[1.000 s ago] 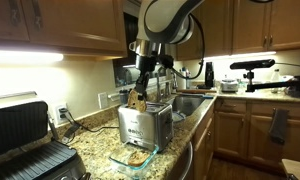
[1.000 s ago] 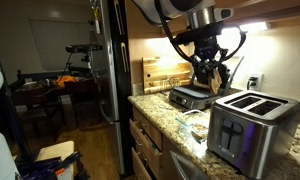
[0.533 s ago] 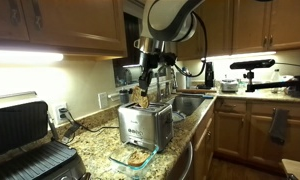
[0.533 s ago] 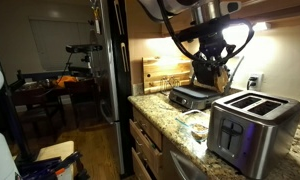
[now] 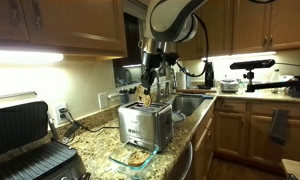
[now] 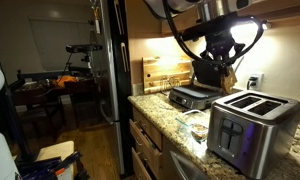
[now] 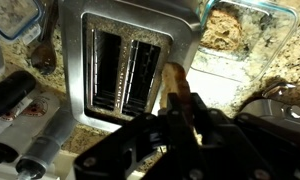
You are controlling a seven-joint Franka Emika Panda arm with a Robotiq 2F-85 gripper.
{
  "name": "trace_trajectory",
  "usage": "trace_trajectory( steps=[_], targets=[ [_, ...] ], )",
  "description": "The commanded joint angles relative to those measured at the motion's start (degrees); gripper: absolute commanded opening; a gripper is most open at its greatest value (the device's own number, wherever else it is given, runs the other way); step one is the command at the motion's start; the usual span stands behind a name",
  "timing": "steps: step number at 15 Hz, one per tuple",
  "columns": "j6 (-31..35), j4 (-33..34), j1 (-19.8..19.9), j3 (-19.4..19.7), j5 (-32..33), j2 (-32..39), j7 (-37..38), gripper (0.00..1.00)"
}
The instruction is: Put a slice of toast in the toaster
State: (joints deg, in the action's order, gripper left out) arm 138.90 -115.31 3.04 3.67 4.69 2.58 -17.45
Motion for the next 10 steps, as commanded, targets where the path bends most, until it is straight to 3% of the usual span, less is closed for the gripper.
trace_trajectory(
  steps=[1,10],
  targets=[
    [0.13,1.72,0.31,0.07,1.69,1.58,2.85,0.09],
    [-0.59,6.55,0.67,0.82,2.96,7.23,5.73,0.09]
  ],
)
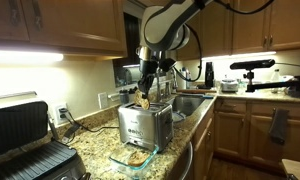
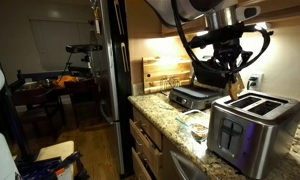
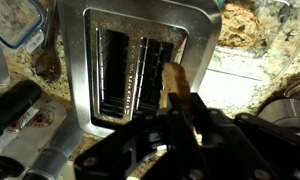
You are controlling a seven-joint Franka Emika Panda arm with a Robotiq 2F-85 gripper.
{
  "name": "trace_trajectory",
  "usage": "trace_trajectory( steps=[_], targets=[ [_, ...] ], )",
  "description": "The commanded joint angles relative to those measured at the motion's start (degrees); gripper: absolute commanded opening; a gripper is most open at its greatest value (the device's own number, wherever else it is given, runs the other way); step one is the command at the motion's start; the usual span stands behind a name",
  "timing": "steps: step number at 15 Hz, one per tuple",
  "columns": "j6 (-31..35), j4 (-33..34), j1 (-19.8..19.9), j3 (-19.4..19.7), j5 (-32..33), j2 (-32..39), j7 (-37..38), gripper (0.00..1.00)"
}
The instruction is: Put a slice of toast in the toaster
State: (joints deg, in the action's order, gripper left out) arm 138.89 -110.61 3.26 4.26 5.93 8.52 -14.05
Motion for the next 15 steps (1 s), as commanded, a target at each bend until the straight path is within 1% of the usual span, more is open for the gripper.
trace_trajectory(
  steps=[1,8,9,10,12,14,15],
  targets=[
    [-0.59,2.23,0.47,0.34,1.79,1.7,2.52,0.09],
    [-0.89,4.25,0.92,0.91,1.81,3.55,3.2,0.09],
    [-1.04,4.44,0.95,0.97,1.82,3.67,3.3,0.2],
    [-1.17,4.61,0.94,1.05,1.89,3.8,3.56,0.42],
    [-1.24,4.91,0.92,1.14,1.96,4.09,3.85,0.46],
    [-1.15,4.96,0.91,1.17,1.92,4.15,3.88,0.56],
    [-1.13,4.95,0.92,1.16,1.86,4.1,3.9,0.63]
  ],
)
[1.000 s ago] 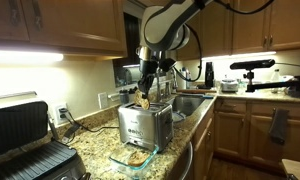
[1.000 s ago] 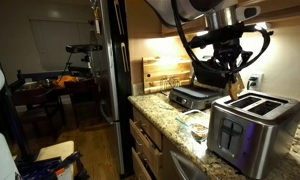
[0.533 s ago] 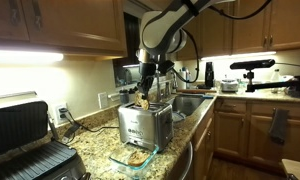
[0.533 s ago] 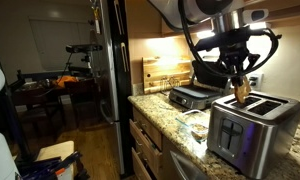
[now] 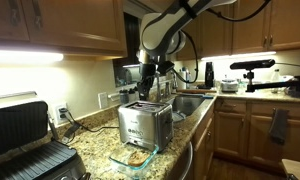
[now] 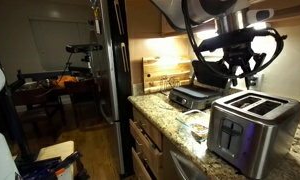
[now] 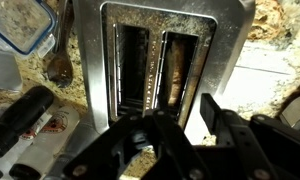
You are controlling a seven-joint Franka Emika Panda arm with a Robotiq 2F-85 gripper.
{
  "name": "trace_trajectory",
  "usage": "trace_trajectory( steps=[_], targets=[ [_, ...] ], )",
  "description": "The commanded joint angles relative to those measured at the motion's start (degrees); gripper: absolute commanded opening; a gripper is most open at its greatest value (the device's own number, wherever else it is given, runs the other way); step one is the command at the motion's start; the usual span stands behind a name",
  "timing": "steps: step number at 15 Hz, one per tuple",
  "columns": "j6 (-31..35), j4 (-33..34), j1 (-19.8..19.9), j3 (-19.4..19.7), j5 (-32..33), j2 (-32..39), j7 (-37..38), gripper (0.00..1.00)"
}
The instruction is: Put a slice of toast in the toaster
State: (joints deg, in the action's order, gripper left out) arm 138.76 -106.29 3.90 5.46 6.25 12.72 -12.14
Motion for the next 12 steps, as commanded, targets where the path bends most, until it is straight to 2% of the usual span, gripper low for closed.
trace_trajectory(
  steps=[1,4,5,8,12],
  targets=[
    [-1.0,0.65,0.27,-0.03,1.53,-0.14,2.05,0.69],
    [-0.99,0.39,0.3,-0.14,1.18,-0.52,1.89,0.9],
    [-0.19,0.26,0.59,-0.59,0.19,-0.02,0.19,0.7],
    [-0.19,0.28,0.58,-0.59,0.19,-0.02,0.21,0.89],
    [-0.19,0.29,0.58,-0.59,0.18,-0.02,0.21,0.9]
  ],
)
